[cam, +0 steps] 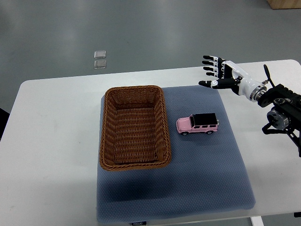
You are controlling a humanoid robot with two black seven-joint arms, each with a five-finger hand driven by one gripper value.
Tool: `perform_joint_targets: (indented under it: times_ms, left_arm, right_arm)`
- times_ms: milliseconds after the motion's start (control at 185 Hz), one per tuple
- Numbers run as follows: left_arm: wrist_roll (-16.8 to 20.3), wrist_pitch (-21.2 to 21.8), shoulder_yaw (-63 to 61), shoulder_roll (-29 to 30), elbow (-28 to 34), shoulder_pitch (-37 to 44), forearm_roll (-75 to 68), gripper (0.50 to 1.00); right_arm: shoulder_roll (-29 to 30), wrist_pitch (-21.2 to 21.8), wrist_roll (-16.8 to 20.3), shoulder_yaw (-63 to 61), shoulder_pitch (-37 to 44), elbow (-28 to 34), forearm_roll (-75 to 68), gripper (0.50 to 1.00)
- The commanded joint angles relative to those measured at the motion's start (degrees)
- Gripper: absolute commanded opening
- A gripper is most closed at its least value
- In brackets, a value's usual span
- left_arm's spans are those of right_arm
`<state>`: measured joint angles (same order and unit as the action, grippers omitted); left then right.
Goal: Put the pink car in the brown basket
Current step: 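Reach the right hand toward the pink toy SUV and lower it, then close the right hand's fingers around the pink SUV and lift it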
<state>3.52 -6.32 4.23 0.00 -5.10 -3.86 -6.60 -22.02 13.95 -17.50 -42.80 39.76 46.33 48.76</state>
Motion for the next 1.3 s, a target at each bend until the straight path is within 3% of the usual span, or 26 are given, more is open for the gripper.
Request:
perform_joint_targets:
  times_ms: [0, 259, 437, 938, 1294]
  left_arm:
    - [-0.01, -0.01, -0.01, 0.00, 0.09, 0.00, 0.01, 1.000]
    - [-0.01, -0.01, -0.10, 0.00, 0.09, 0.00, 0.01, 1.000]
    - [-0.01, 0.08, -0.10, 0.00, 0.09, 0.00, 0.01, 1.000]
    - [-0.01, 0.08, -0.10, 0.00, 0.09, 0.00, 0.01, 1.000]
    - [-0.01, -0.01, -0.10, 0.00, 0.18, 0.00, 0.01, 1.000]
  right_arm:
    - [-3.38, 0.02, -0.43, 2.98, 0.23, 4.29, 4.67, 0.913]
    - [-12.51, -0.07, -1.13, 11.42, 4.27, 14.13, 13.28, 0.913]
    - [-15.59, -0.59, -1.13, 14.93, 5.41, 18.62, 19.61, 0.913]
    - [-14.80, -2.44, -0.34, 21.53, 5.85, 20.20, 28.14, 0.907]
    - [-11.64, -6.48, 1.77, 27.50, 7.61, 19.41, 28.84, 0.889]
